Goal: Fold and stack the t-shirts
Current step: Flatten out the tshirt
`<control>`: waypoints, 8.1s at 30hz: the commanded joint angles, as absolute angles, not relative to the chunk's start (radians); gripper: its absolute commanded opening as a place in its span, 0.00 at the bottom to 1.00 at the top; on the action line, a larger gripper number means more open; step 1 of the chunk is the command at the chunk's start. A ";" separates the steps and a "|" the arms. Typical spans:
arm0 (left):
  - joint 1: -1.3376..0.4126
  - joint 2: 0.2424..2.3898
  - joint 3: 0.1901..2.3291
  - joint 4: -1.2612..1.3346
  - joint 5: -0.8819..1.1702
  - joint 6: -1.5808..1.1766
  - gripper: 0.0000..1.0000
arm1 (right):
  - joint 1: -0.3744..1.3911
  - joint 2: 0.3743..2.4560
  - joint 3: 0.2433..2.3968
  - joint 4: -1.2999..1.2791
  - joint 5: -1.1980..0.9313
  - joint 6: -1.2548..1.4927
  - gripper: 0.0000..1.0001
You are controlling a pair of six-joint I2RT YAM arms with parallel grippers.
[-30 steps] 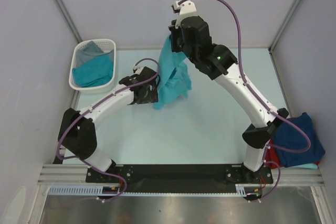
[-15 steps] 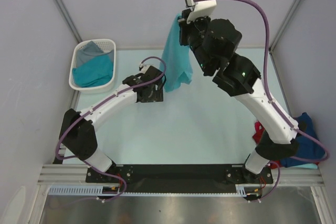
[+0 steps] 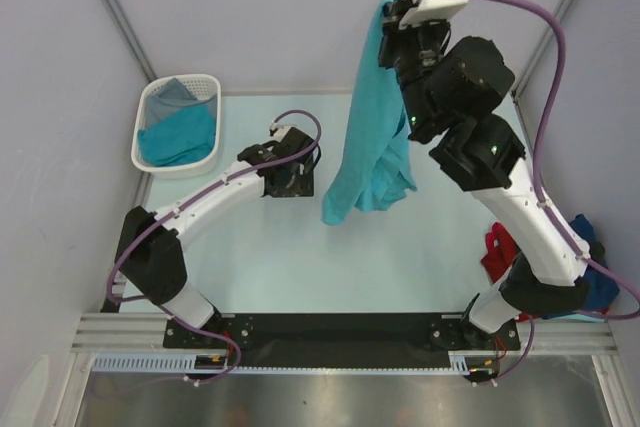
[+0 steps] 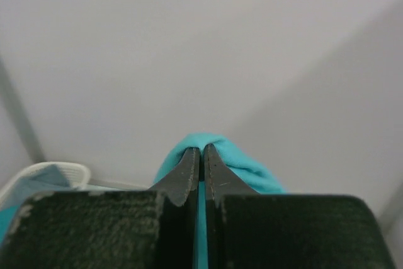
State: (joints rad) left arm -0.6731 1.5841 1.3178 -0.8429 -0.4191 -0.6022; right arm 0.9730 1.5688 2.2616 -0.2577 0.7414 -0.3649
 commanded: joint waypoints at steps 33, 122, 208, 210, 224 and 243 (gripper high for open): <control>-0.730 1.631 1.450 -0.845 -0.456 -0.578 0.92 | 0.815 1.508 2.140 -0.158 0.753 -0.318 0.00; -0.881 1.747 1.718 -0.728 -0.410 -0.416 0.94 | 0.433 1.727 1.769 -0.389 0.425 0.262 0.80; -0.856 1.582 1.405 -0.716 -0.426 -0.499 0.94 | 0.342 2.186 1.721 -0.377 0.155 0.534 0.32; -0.856 1.580 1.399 -0.716 -0.425 -0.500 0.94 | 0.342 2.189 1.721 -0.377 0.150 0.532 0.32; -0.857 1.606 1.411 -0.716 -0.417 -0.502 0.94 | 0.342 2.171 1.707 -0.376 0.160 0.520 0.50; -0.862 1.634 1.434 -0.719 -0.416 -0.500 0.94 | 0.341 2.151 1.686 -0.367 0.155 0.512 0.00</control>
State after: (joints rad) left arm -0.8555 1.6348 1.4025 -0.7200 -0.4141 -0.4816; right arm 0.3382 2.1986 1.6886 -0.3836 0.1394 0.5205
